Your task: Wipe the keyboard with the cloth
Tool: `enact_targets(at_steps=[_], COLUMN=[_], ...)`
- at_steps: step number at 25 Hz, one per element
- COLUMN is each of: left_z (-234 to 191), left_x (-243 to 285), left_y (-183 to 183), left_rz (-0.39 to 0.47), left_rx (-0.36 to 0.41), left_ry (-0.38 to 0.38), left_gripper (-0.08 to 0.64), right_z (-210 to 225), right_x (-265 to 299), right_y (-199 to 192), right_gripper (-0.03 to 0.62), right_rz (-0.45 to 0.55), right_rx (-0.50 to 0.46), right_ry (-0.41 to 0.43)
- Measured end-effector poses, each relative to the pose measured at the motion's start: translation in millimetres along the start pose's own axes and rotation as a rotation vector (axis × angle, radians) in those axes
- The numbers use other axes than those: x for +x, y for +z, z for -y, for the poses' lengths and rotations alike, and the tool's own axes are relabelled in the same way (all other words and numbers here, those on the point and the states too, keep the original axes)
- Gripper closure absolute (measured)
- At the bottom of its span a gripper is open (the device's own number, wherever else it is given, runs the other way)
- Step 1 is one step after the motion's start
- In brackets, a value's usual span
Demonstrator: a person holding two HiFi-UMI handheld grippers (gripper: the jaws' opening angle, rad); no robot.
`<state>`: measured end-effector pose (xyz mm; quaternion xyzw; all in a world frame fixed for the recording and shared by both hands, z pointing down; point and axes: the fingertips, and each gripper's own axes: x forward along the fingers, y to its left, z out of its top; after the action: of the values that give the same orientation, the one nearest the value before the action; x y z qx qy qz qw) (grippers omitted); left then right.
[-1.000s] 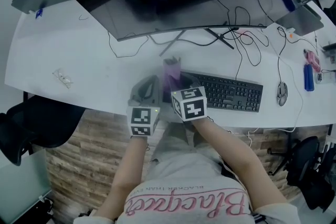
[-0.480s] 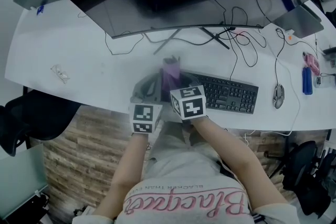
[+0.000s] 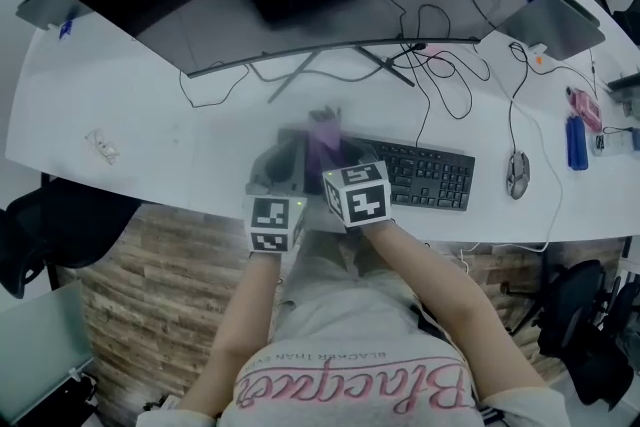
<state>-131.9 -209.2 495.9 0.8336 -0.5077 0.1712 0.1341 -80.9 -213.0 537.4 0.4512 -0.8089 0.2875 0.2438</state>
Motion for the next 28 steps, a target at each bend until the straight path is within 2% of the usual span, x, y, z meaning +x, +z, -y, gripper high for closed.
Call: enact_targets(at_steps=[12,22,28], left_z=[51,90,113], left_x=[15,26,35], left_y=[2,5,9], left_rz=[-0.015,-0.042,-0.045], left_rx=[0.02,0.081,0.077], left_ry=[-0.028,-0.039,-0.054], left_gripper=[0.554,0.554,0.554], right_z=[42,77,100], right_x=[-27,-51,-66], right_y=[-13,-24,-30], right_gripper=[0.508,0.508,0.508], right_rz=[-0.004,0.006,0.007], right_rx=[0.029,0.051,0.073], right_ry=[-0.014,-0.02,-0.032])
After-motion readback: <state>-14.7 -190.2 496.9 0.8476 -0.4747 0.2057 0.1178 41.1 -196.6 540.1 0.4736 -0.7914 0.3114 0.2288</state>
